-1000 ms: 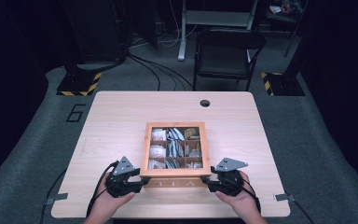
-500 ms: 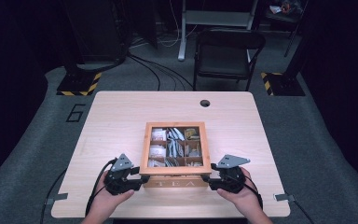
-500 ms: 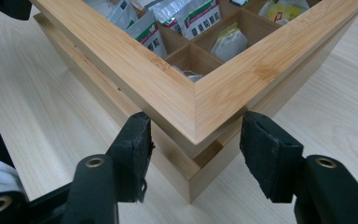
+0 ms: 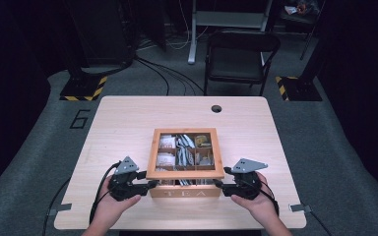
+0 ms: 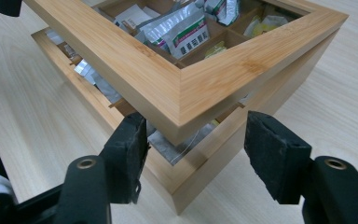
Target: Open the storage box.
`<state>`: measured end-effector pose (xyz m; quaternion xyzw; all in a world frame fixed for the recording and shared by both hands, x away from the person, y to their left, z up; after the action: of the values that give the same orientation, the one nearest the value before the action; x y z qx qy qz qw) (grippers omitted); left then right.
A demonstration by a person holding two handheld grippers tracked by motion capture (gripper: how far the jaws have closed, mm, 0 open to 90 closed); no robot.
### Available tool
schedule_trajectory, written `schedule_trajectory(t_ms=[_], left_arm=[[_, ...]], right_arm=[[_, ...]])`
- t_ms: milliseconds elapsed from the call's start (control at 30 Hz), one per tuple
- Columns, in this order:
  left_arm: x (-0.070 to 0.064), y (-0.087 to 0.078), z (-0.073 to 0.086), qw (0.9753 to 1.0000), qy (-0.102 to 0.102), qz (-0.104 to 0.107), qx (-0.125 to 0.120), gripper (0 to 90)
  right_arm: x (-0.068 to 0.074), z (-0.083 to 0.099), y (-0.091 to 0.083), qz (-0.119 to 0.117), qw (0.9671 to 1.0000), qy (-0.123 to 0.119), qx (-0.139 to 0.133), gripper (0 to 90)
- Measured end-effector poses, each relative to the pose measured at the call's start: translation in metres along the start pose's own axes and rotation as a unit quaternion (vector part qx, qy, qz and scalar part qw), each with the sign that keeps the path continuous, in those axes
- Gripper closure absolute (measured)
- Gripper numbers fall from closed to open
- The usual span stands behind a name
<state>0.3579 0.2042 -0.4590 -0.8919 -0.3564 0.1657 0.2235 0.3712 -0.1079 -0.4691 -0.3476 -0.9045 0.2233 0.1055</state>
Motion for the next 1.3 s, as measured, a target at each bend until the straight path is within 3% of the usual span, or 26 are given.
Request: schedule_trajectory(t_ms=[200,467,567,833,1067,1167,1300], left_arm=[[0.0,-0.001,-0.004,1.0,0.001,-0.003,0.002,50.7],[0.001,-0.002,-0.009,1.0,-0.001,-0.005,0.0,50.2],[0.001,-0.002,-0.011,0.9998,0.014,-0.015,0.001,48.0],[0.003,-0.003,-0.016,0.9997,0.012,-0.02,-0.006,44.0],[0.005,-0.006,-0.023,0.9992,0.025,-0.029,-0.013,42.5],[0.006,-0.008,-0.026,0.9982,0.039,-0.042,-0.017,40.9],[0.006,-0.009,-0.031,0.998,0.039,-0.044,-0.022,40.9]], right_arm=[[-0.004,-0.006,-0.002,0.007,0.9999,0.003,-0.01,36.8],[-0.005,-0.013,-0.002,0.012,0.9996,-0.021,-0.017,35.7],[-0.004,-0.016,-0.001,0.004,0.9997,-0.015,-0.016,35.8],[-0.003,-0.023,-0.002,0.005,0.9995,-0.027,-0.013,36.0],[-0.005,-0.033,-0.005,0.003,0.999,-0.043,-0.01,36.1],[-0.006,-0.036,-0.007,0.003,0.999,-0.044,-0.007,36.0],[-0.007,-0.042,-0.008,0.004,0.9989,-0.046,-0.008,36.0]])
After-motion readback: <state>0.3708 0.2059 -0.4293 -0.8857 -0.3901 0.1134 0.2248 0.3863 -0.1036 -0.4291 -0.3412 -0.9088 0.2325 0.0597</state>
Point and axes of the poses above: each handheld gripper's, and its own axes: y roughly forward along the jaws, z roughly out of its underside, x roughly to its left, the point moved 5 cm from there along y, roughly forward along the jaws, and after that the axes turned 8 degrees about -x, right-handed, at the moved point
